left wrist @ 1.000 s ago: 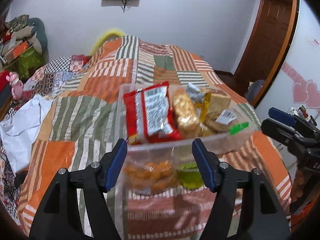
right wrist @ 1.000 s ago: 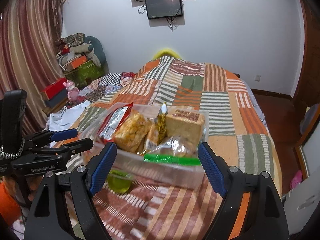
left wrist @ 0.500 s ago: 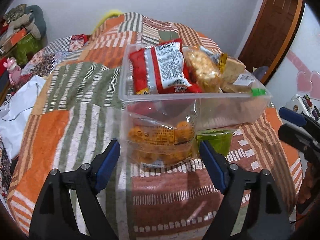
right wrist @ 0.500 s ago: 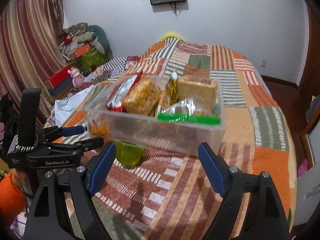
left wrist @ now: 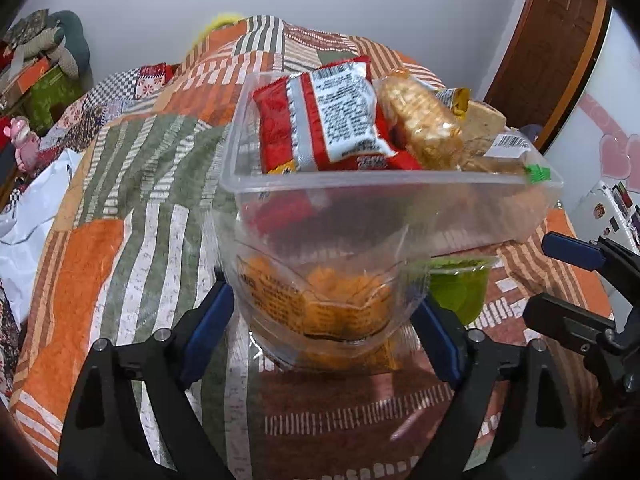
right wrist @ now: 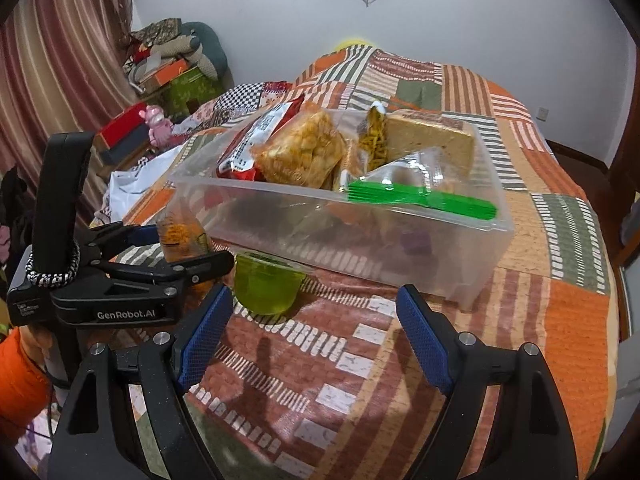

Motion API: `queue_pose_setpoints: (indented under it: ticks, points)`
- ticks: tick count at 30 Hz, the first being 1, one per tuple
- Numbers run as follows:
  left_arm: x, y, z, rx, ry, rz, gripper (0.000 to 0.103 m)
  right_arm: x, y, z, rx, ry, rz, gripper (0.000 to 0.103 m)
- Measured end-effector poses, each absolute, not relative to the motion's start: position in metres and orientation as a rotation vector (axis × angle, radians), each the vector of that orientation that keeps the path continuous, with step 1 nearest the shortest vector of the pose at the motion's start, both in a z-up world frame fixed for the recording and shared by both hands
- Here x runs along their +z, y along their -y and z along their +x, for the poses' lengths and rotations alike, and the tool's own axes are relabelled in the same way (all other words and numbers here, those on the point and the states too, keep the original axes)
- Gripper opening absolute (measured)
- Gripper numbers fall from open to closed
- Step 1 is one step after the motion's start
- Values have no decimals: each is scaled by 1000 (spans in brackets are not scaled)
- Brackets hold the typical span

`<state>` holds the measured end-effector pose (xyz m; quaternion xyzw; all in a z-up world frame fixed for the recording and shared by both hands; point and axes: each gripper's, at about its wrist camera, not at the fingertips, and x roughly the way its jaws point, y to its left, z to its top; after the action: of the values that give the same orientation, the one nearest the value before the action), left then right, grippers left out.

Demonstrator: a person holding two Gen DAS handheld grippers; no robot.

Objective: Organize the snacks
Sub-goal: 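Grasp the orange snack bag with the left tool while the right grasps the green jelly cup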

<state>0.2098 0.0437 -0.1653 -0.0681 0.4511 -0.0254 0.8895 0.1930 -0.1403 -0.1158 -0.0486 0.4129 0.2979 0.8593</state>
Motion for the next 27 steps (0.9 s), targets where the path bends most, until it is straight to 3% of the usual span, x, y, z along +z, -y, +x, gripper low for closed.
queue_pose_setpoints:
  ticks: [15,20,27]
  points:
    - [-152,-55,176,-68,-858,-109,53,-128,112,202,654,-920,-123,81]
    - [-149,-59,167,-76,-839,-109,48,-141,102,212,667,-989,-100,65]
    - [-146,-63,161,-74,-819,-129,45,-144,100,214,668,-1008,-89,53]
